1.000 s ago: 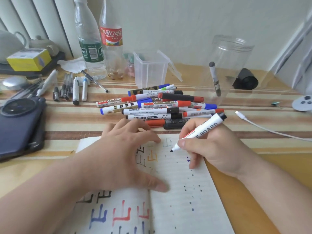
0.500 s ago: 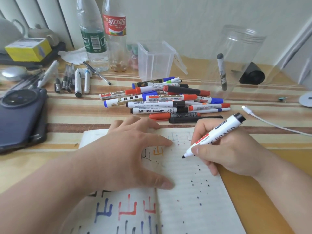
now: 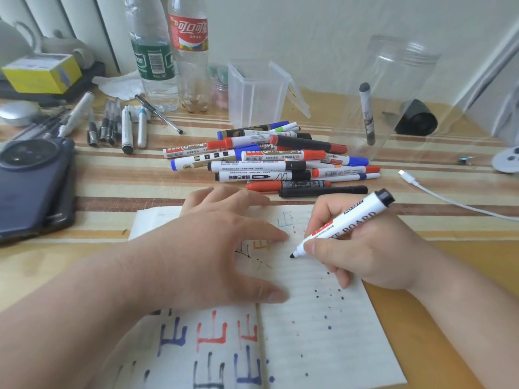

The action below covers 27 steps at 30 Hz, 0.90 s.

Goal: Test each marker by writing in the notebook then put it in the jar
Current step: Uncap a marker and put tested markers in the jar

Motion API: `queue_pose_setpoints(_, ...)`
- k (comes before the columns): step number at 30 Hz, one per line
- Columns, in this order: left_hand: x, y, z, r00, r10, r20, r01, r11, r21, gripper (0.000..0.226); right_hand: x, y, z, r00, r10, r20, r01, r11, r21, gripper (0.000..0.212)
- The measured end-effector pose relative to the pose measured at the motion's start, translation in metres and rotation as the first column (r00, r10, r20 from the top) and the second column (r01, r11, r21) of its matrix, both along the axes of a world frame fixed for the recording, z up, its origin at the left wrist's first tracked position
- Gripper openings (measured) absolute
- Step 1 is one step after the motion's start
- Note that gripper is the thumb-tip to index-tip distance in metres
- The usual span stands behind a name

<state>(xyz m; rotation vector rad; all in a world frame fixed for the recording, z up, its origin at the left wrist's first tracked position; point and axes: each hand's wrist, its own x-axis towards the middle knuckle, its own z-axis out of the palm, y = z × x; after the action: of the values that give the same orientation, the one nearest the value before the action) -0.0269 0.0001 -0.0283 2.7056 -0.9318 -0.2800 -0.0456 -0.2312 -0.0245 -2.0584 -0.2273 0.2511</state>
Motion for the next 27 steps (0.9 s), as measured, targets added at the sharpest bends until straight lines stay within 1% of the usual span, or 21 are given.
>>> queue_pose_setpoints(4,-0.0004,-0.0039,0.0001,1.0,0.014,-0.007,-0.014,1.0,0.017,0.09,-0.0013,0.0023,0.0004,1.0,-0.012,0.005,0.012,1.0,-0.029,0.018)
queue_pose_setpoints(6,-0.0008,-0.0048,0.0007,1.0,0.019,-0.019,-0.019,1.0,0.023,0.091,-0.0021,0.0041,0.0012,1.0,-0.014,0.012,0.015,0.998,-0.067,0.019)
queue_pose_setpoints(10,-0.0017,-0.0057,0.0022,0.998,0.038,-0.046,-0.037,0.999,0.031,0.093,-0.0024,0.0063,0.0039,1.0,-0.015,0.0,0.015,0.996,-0.084,0.018)
queue_pose_setpoints(11,-0.0017,-0.0056,0.0021,0.998,0.037,-0.046,-0.036,0.999,0.028,0.093,-0.0029,0.0062,0.0044,1.0,-0.008,-0.014,0.007,0.996,-0.084,0.019)
queue_pose_setpoints(15,-0.0009,-0.005,-0.0004,0.999,0.033,-0.033,-0.032,0.999,0.029,0.094,-0.0052,0.006,0.0053,0.998,0.019,-0.065,-0.024,0.997,-0.07,0.012)
queue_pose_setpoints(21,-0.0014,-0.0053,0.0008,0.998,0.045,-0.049,-0.043,0.999,0.031,0.094,-0.0036,0.004,0.0022,0.999,0.016,-0.046,-0.016,1.0,0.0,0.013)
queue_pose_setpoints(27,-0.0014,-0.0054,0.0,0.999,0.038,-0.033,-0.037,0.999,0.03,0.095,-0.0037,0.0061,0.0023,1.0,-0.001,-0.016,0.0,0.999,-0.046,0.02)
